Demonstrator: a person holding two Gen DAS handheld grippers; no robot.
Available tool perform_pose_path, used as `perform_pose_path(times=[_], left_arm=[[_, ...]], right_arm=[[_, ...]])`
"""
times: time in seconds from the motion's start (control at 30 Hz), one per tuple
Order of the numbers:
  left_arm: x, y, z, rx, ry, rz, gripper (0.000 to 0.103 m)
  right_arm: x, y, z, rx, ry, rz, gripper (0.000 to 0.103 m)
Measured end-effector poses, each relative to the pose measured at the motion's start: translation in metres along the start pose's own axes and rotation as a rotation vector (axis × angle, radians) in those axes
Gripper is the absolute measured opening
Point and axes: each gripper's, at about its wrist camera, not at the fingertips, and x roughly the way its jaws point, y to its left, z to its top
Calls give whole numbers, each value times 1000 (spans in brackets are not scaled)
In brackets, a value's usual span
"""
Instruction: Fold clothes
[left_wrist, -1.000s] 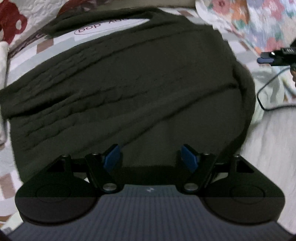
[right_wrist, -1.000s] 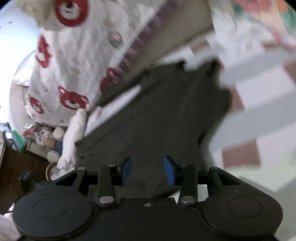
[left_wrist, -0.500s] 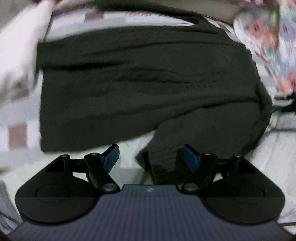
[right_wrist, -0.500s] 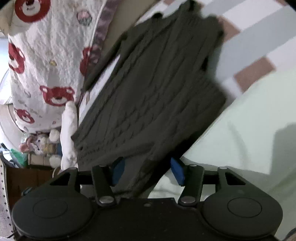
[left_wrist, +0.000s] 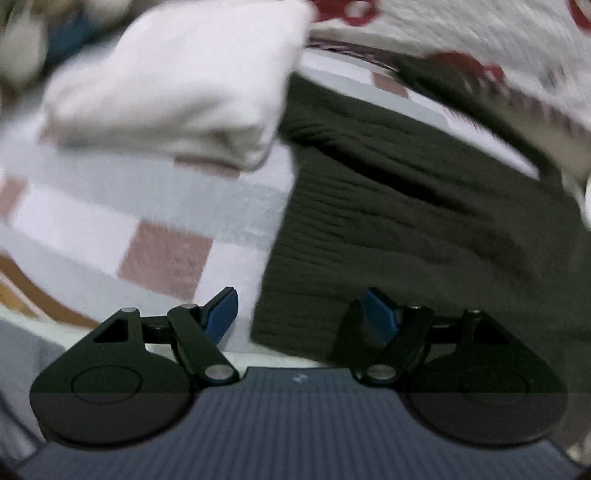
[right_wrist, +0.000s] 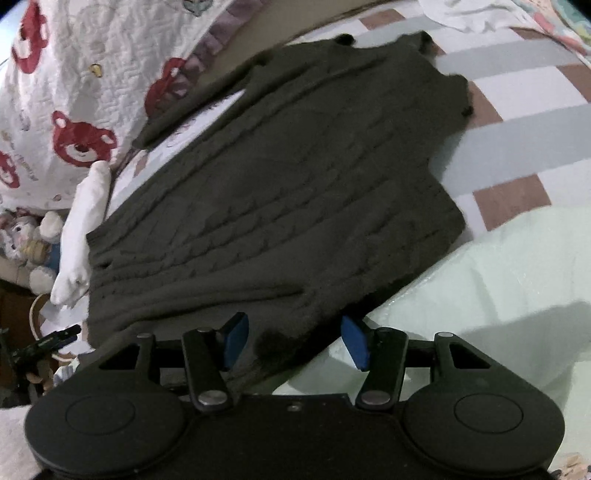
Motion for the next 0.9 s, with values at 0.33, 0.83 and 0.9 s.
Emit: perform_pose_path(times=[0.33,0.83,0.9], left_arm=[[33,3,4,-97,12,-83,80],[-31,-75,-13,281,-33,10,10],[-44,-72,-11,240,-55,13,10]], right_arm=[[-2,72,22,-477,-129,-62,60],[122,164,13,-897,112,117,60],[131,166,11,-898,109,75,60]])
